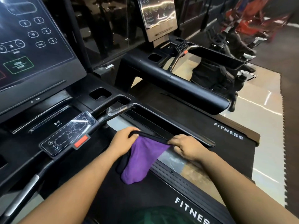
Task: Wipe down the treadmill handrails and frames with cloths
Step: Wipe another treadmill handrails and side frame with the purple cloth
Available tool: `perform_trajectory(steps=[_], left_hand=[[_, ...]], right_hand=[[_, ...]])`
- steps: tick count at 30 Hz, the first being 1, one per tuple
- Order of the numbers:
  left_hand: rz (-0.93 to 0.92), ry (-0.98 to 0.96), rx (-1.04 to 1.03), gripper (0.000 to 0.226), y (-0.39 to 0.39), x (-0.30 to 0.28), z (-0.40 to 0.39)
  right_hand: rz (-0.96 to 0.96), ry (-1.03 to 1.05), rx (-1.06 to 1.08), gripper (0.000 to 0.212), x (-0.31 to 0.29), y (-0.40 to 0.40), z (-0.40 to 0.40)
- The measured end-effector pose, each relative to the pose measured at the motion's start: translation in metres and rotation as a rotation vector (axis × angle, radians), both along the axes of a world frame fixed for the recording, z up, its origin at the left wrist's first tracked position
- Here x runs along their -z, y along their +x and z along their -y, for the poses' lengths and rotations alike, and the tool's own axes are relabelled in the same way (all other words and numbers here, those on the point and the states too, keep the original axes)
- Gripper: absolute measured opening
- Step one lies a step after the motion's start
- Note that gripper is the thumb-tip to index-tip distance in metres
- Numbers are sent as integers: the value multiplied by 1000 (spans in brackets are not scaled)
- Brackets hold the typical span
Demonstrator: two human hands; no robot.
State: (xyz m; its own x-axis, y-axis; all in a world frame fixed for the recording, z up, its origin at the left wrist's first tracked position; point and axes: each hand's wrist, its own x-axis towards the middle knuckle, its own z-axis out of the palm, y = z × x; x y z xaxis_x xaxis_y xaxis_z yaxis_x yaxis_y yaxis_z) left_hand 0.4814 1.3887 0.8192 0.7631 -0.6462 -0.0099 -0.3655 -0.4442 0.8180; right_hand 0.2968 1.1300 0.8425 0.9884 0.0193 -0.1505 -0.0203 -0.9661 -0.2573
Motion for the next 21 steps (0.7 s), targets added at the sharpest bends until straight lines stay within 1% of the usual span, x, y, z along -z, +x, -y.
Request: perform_trajectory(steps=[1,2,3,4,6,7,8,10,11,12,13,14,15,16,17,18,19,21], left_hand=[[-86,-79,-19,20,2,-4,3],[-174,-164,-35,20,3,-8,6],[-247,-248,-56,19,2,-13,10],[-321,-334,-93,18,1,-18,13],[-551,-449,-138,18,-5,-22,17],[-684,-435,-75,23,-12,-19,18],[-775,-377,29,28,-22,-14,19],[-828,-263,193,34,-41,1,24],[-850,-260,201,34,-48,7,31],[-881,-300,162,34,-53,9,35],[-934,-354,100,34,-57,9,41],[-998,-408,25,33,-57,10,47],[-1051,-448,-44,28,-57,12,51],[-1079,-460,-104,22,-56,16,54],[-1071,-435,-157,18,-56,20,55],[-1031,-383,-210,16,-55,24,56],[-956,-311,-262,17,-55,28,55],[-775,-163,-347,29,-55,36,53]], right_hand=[[52,60,33,30,0,-4,1],[125,168,87,25,-1,-6,-1],[212,311,162,20,-3,-6,-3],[308,481,264,21,-4,-2,-7],[478,855,479,29,-8,11,-17],[534,1033,560,30,-10,19,-22],[579,1182,630,33,-13,26,-27],[648,1404,750,45,-14,38,-31],[659,1505,828,50,-12,39,-28],[622,1594,895,51,-10,39,-25],[509,1633,939,51,-5,34,-21],[319,1588,943,50,-1,27,-18],[97,1460,911,49,4,17,-17],[-74,1323,869,45,12,6,-17],[-148,1226,833,36,23,-4,-17],[-143,1198,821,26,31,-12,-18],[-104,1210,836,21,36,-17,-20],[-3,1199,930,25,41,-19,-26]])
